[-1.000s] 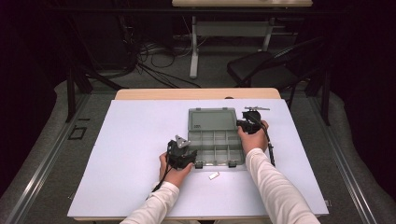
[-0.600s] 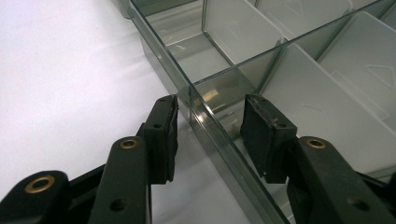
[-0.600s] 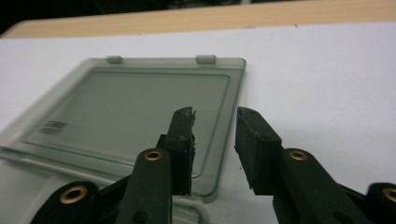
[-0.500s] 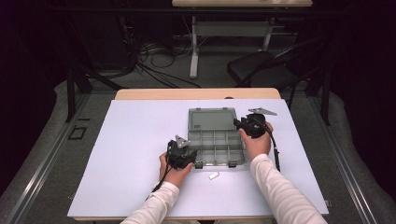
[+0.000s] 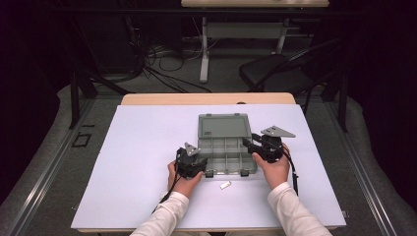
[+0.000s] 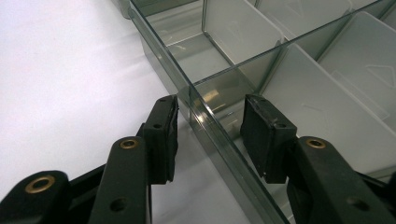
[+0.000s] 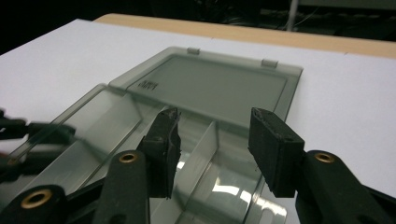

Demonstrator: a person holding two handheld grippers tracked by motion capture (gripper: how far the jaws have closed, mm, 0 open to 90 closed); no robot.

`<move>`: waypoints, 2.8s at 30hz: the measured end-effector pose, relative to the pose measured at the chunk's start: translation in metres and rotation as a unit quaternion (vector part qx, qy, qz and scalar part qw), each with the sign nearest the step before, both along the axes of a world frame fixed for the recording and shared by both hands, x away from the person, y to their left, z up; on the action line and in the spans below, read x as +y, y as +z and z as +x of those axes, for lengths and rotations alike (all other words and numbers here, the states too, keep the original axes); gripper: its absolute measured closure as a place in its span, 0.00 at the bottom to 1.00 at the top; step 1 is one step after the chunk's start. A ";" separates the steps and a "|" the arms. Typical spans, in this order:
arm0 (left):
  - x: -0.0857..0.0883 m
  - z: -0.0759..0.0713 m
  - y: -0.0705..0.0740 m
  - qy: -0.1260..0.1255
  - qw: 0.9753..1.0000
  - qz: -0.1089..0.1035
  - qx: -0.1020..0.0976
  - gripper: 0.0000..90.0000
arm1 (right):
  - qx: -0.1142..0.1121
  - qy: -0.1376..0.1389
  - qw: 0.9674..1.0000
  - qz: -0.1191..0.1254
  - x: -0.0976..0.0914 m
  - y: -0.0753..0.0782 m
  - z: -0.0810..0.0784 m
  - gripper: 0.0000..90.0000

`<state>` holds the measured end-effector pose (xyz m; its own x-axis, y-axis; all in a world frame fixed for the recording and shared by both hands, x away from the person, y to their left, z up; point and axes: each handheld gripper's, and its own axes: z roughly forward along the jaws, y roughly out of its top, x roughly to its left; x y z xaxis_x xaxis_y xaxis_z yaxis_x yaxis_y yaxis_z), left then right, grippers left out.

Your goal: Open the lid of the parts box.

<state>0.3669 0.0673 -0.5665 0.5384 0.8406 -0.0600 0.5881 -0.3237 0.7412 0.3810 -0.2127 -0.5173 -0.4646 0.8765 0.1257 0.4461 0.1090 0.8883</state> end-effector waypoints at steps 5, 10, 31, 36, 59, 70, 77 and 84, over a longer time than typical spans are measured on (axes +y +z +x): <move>0.000 0.000 0.000 0.000 1.000 0.000 0.000 0.62 | -0.004 0.019 1.000 -0.004 -0.002 -0.002 -0.009 0.57; 0.000 0.000 0.000 0.000 1.000 0.000 0.000 0.62 | -0.009 0.021 0.999 -0.022 -0.004 -0.003 -0.013 0.54; 0.019 -0.014 0.021 0.008 0.999 -0.039 -0.029 0.51 | -0.029 0.026 0.999 -0.016 -0.006 0.004 -0.019 0.48; 0.033 -0.023 0.029 -0.001 0.996 -0.087 -0.027 0.48 | -0.026 0.023 0.999 -0.004 -0.007 0.005 -0.020 0.44; 0.042 -0.039 0.044 -0.059 0.987 -0.142 -0.041 0.26 | -0.024 0.041 0.998 0.036 -0.013 0.011 -0.022 0.28; 0.038 -0.041 0.044 -0.058 0.989 -0.128 -0.040 0.24 | -0.025 0.047 0.998 0.046 -0.016 0.012 -0.022 0.26; 0.030 -0.043 0.041 -0.071 0.989 -0.124 -0.031 0.24 | -0.022 0.046 0.998 0.046 -0.016 0.011 -0.021 0.26; 0.018 -0.047 0.038 -0.083 0.990 -0.110 -0.020 0.24 | -0.020 0.046 0.998 0.048 -0.015 0.011 -0.021 0.26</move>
<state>0.3202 0.0853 -0.5289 0.6736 0.7093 -0.2075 0.5085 -0.2411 0.8266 0.3603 -0.2281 -0.5067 -0.5497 0.8142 0.1870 0.4012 0.0610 0.9140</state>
